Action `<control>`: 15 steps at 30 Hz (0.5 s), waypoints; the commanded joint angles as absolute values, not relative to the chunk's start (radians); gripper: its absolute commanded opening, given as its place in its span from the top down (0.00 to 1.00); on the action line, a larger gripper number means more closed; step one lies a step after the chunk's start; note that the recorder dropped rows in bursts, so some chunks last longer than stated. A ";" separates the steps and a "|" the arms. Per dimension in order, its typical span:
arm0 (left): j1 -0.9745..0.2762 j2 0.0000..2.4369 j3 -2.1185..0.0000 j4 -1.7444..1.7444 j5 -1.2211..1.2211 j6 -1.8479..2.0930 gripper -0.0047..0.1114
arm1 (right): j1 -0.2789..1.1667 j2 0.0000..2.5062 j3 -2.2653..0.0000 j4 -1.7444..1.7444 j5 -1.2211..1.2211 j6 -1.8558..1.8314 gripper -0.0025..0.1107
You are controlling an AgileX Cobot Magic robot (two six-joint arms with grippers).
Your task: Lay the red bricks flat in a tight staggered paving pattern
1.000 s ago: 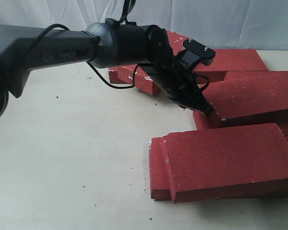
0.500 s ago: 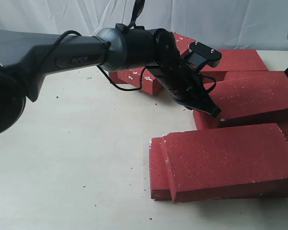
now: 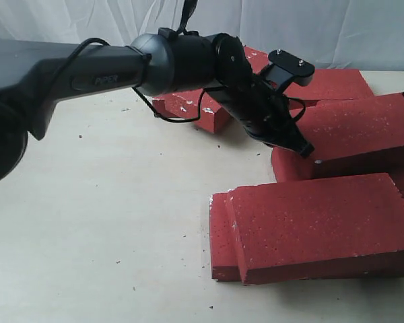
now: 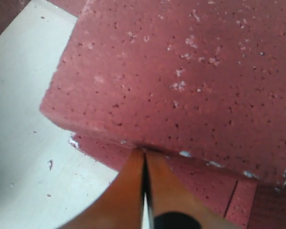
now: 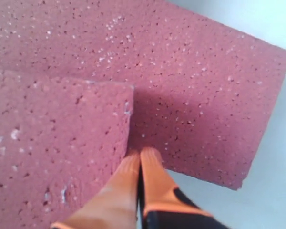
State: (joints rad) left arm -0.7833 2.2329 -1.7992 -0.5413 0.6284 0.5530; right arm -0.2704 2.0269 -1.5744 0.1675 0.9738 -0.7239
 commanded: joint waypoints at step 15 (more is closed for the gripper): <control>-0.647 2.002 -1.772 -0.460 0.792 0.519 0.96 | 0.008 1.879 -1.590 0.294 1.020 -0.667 0.99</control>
